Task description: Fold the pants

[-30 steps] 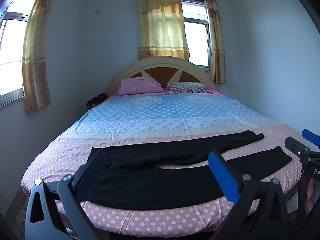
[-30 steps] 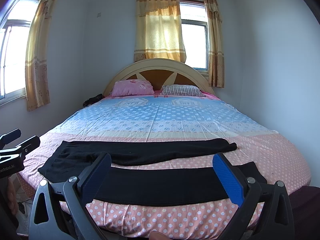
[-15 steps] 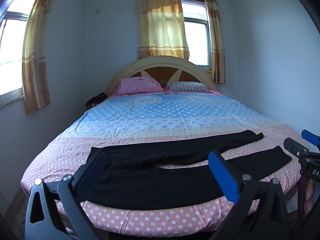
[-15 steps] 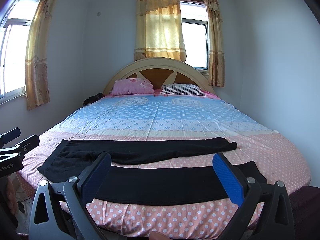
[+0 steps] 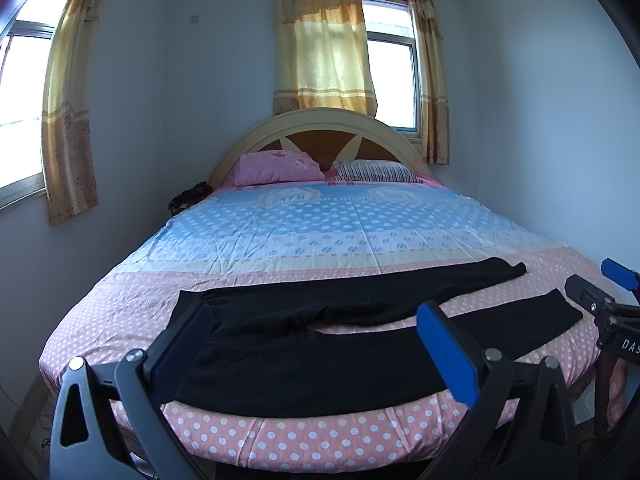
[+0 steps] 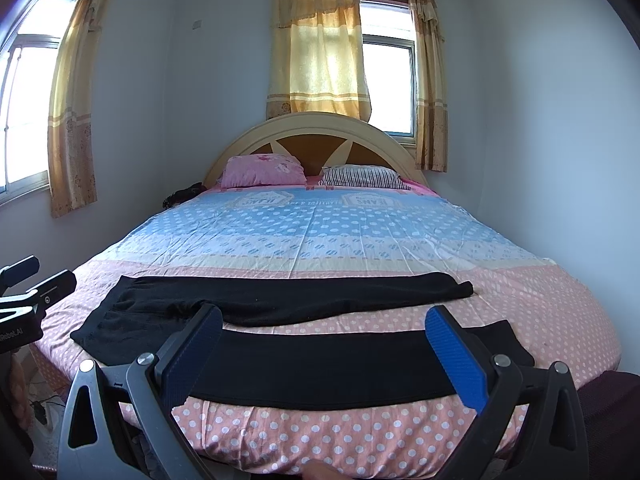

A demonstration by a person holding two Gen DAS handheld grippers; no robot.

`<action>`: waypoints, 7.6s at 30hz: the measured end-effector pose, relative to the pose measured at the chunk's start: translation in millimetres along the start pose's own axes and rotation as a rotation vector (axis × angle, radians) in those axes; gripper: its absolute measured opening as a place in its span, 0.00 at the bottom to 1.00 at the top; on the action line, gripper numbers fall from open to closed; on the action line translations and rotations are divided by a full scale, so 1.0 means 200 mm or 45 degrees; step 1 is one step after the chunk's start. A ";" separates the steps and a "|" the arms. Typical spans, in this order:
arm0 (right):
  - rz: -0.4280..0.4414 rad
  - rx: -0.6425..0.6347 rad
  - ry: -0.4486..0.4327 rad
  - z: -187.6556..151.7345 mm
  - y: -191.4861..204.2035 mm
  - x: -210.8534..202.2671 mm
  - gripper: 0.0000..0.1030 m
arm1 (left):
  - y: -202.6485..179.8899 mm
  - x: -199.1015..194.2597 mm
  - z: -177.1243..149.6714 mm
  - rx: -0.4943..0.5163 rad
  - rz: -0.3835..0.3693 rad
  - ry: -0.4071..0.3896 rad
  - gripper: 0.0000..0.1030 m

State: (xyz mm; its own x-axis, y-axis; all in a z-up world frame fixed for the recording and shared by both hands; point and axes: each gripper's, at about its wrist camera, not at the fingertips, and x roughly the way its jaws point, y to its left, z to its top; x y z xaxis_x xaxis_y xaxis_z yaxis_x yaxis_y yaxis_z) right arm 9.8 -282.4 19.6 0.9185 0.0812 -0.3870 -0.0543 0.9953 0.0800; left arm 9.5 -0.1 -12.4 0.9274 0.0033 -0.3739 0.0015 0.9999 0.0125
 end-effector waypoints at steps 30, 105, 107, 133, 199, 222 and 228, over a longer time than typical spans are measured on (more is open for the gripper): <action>-0.112 0.043 0.431 -0.23 -0.55 0.91 0.74 | 1.20 1.48 -0.13 -0.192 0.203 0.525 0.84; -0.084 0.270 0.549 0.19 -1.54 1.94 0.10 | 1.22 1.75 -0.07 -0.160 -0.019 0.545 0.16; -0.094 0.270 0.530 0.19 -1.55 1.88 0.10 | 1.24 1.70 -0.04 -0.191 -0.041 0.507 0.16; -0.119 0.378 0.399 -0.08 -1.65 1.07 0.09 | 1.33 1.08 -0.20 -0.292 -0.250 0.238 0.16; 0.407 -0.823 0.524 -0.49 0.52 0.85 0.03 | 1.02 0.89 -0.61 -0.061 -0.169 0.378 0.65; 0.634 -0.596 0.571 -0.36 0.44 0.81 0.39 | 1.12 0.83 -0.51 -0.081 -0.095 0.320 0.75; 0.701 -0.520 0.571 -0.19 0.66 1.10 0.40 | 1.25 0.88 -0.49 -0.156 -0.043 0.317 0.75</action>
State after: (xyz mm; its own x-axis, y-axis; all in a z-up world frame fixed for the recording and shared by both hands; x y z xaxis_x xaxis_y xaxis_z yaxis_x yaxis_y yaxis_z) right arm 189.9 -131.2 -90.5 0.4795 0.4909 -0.7274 -0.6697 0.7404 0.0583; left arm 136.2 251.4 -166.5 0.8073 -0.0424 -0.5886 -0.0284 0.9935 -0.1104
